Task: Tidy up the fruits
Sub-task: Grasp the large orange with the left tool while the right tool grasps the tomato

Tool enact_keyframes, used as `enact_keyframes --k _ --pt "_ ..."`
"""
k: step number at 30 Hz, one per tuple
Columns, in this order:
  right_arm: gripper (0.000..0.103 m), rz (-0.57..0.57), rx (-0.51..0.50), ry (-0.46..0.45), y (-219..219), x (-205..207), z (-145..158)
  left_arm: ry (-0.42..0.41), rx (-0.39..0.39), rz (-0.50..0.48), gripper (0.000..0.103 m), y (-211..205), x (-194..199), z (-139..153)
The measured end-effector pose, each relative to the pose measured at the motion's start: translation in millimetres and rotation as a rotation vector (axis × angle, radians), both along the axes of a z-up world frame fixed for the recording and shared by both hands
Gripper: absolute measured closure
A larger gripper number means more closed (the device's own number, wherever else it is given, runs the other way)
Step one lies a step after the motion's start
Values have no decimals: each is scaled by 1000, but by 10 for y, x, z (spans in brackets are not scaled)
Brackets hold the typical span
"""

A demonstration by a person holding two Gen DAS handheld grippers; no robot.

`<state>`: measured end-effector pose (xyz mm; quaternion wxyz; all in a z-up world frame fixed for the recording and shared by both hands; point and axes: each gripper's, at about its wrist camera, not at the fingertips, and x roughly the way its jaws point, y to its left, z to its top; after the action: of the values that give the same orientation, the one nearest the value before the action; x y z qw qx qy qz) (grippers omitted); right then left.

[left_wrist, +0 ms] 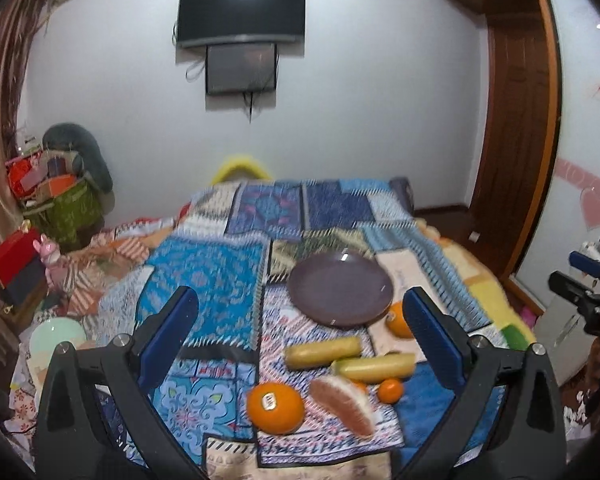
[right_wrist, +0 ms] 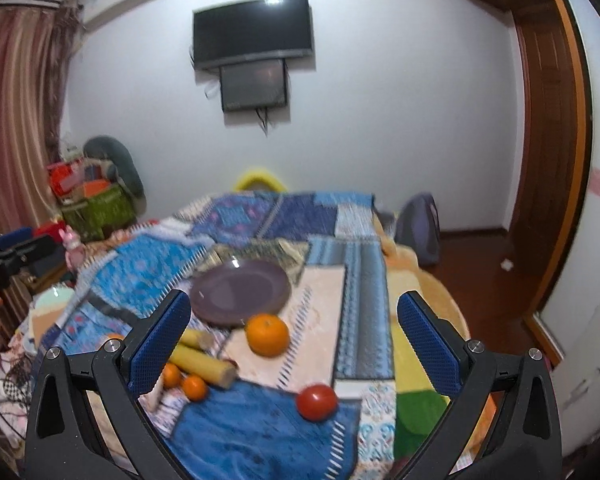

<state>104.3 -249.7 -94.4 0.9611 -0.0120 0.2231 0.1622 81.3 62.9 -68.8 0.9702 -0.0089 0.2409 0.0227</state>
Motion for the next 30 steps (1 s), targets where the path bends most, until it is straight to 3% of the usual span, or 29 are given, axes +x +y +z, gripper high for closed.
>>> enact_keyframes --k 4,9,15,24,30 --pt "1 -21 -43 87 -84 136 -197 116 -27 21 0 109 215 -286" --pt "14 -18 -71 245 -144 387 -525 240 8 28 0 288 406 -605" --pt "15 -3 -74 382 -176 571 -867 368 -42 20 0 363 544 -1033" --pt "16 35 -39 505 -103 764 -1214 485 -81 -17 0 379 668 -1457" --pt "31 46 -31 563 -67 856 -1371 548 -95 -37 13 374 750 -1650"
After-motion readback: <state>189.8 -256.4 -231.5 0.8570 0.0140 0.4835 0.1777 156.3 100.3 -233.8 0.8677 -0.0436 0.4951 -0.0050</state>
